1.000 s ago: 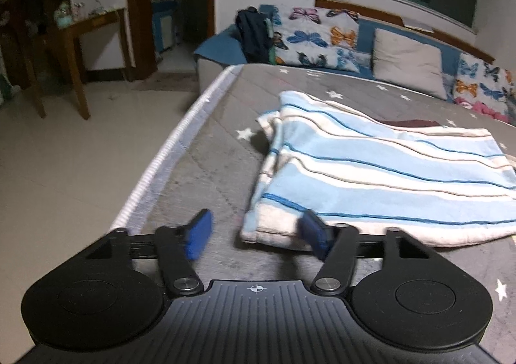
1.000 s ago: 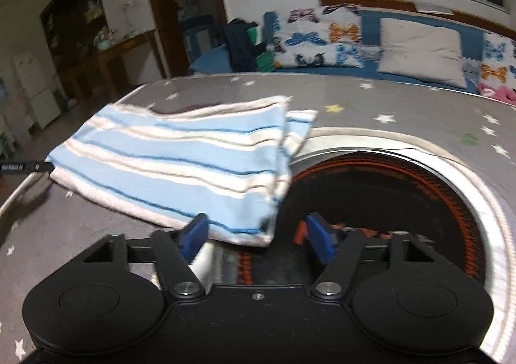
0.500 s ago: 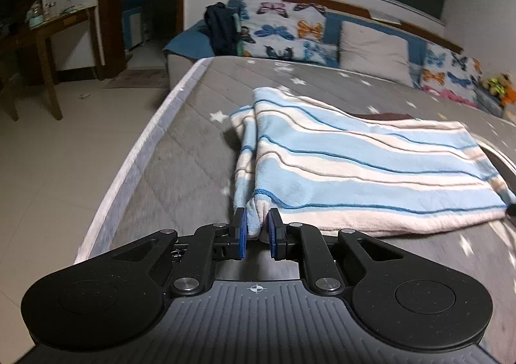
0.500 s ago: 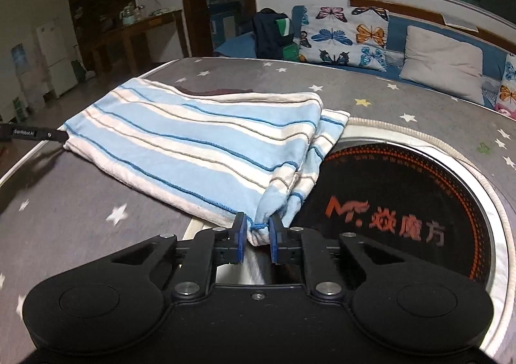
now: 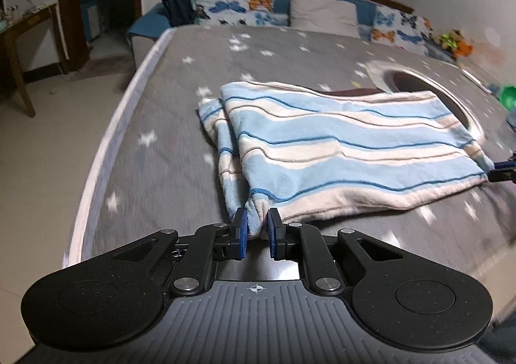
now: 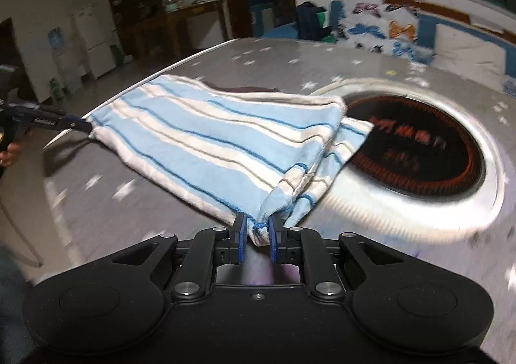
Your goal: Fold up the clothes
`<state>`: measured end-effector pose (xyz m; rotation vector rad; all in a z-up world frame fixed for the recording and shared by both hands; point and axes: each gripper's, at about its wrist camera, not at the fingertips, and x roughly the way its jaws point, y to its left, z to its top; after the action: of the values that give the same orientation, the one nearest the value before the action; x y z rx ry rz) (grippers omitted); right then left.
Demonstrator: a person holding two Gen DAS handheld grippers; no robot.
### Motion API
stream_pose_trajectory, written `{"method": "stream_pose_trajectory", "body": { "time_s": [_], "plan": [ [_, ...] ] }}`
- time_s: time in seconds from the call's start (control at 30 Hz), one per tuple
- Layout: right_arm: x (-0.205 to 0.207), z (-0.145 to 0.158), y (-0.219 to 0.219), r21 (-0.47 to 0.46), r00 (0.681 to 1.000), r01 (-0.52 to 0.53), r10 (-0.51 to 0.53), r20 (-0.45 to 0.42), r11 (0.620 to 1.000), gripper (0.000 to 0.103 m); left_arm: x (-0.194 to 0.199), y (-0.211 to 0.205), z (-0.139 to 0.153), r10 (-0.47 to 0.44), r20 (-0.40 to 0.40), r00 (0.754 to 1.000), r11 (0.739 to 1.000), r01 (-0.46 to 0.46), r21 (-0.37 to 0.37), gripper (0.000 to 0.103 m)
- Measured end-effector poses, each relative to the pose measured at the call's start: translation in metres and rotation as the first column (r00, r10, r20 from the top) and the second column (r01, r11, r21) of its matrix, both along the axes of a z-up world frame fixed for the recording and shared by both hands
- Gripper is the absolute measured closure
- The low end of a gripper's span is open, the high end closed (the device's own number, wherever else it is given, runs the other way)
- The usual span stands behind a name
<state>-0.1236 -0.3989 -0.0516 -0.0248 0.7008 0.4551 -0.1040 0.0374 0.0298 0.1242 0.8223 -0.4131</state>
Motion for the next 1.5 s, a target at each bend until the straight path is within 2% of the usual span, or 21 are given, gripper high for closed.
{"method": "stream_pose_trajectory", "body": {
  "time_s": [0.07,0.17,0.23,0.3,0.4,0.47,0.53,0.63,0.8,0.97,1.0,1.07,1.2,1.27,1.4,1.5],
  "plan": [
    [-0.007,0.001,-0.001,0.005,1.0,0.0,0.0,-0.007,1.0,0.086,-0.004,0.004,0.001,-0.001,-0.015,1.0,1.0,0.001,-0.003,0.087],
    [-0.006,0.01,-0.007,0.03,1.0,0.024,-0.024,-0.003,0.999,0.076,-0.004,0.008,0.008,0.005,-0.019,1.0,1.0,-0.006,-0.01,0.084],
    [-0.003,0.015,-0.011,0.042,0.999,0.043,-0.043,0.004,0.998,0.07,0.002,0.008,0.015,0.003,-0.006,1.0,1.0,-0.004,-0.019,0.077],
    [0.006,0.021,-0.012,0.05,0.998,0.059,-0.06,0.02,0.997,0.059,0.009,0.007,0.022,0.01,0.018,1.0,1.0,-0.01,-0.02,0.066],
    [0.024,0.028,-0.009,0.036,0.996,0.069,-0.071,0.047,0.997,0.054,0.016,0.005,0.032,0.019,0.039,0.999,1.0,-0.019,-0.021,0.061],
    [0.049,0.021,-0.016,0.027,0.995,0.087,-0.089,0.056,0.996,0.054,0.027,0.002,0.037,0.036,0.062,0.997,0.999,-0.034,-0.02,0.056],
    [0.065,0.02,-0.015,0.039,0.992,0.108,-0.11,0.058,0.993,0.054,0.042,-0.001,0.038,0.069,0.088,0.994,0.998,-0.068,-0.012,0.054],
    [0.094,0.019,-0.01,0.037,0.989,0.133,-0.135,0.066,0.99,0.054,0.068,-0.005,0.035,0.101,0.075,0.992,0.995,-0.098,-0.035,0.054],
    [0.134,0.009,-0.005,0.028,0.985,0.162,-0.164,0.047,0.986,0.054,0.108,-0.015,0.022,0.121,0.042,0.992,0.992,-0.119,-0.034,0.053],
    [0.14,-0.005,-0.009,0.025,0.987,0.157,-0.158,0.025,0.987,0.055,0.131,-0.027,0.013,0.084,0.021,0.996,0.995,-0.083,-0.049,0.052],
    [0.141,-0.006,-0.008,0.021,0.988,0.155,-0.155,0.025,0.988,0.057,0.135,-0.029,0.011,0.08,0.021,0.997,0.996,-0.079,-0.048,0.052],
    [0.142,-0.008,-0.005,0.013,0.989,0.148,-0.148,0.027,0.989,0.065,0.14,-0.033,0.007,0.085,0.023,0.996,0.996,-0.084,-0.044,0.057],
    [0.141,-0.004,-0.003,0.009,0.989,0.144,-0.144,0.035,0.99,0.083,0.147,-0.037,-0.001,0.085,-0.003,0.996,0.994,-0.085,-0.064,0.088],
    [0.136,-0.002,-0.002,0.008,0.989,0.138,-0.138,0.051,0.99,0.089,0.144,-0.035,0.001,0.088,0.001,0.996,0.992,-0.087,-0.086,0.095],
    [0.118,0.01,0.004,0.023,0.988,0.111,-0.112,0.108,0.994,0.095,0.122,-0.03,0.02,0.073,0.056,0.996,0.987,-0.064,-0.147,0.098],
    [0.098,0.022,0.009,0.052,0.984,0.076,-0.083,0.155,0.996,0.095,0.092,-0.027,0.04,0.013,0.122,0.992,0.98,0.012,-0.2,0.098]
  ]
}}
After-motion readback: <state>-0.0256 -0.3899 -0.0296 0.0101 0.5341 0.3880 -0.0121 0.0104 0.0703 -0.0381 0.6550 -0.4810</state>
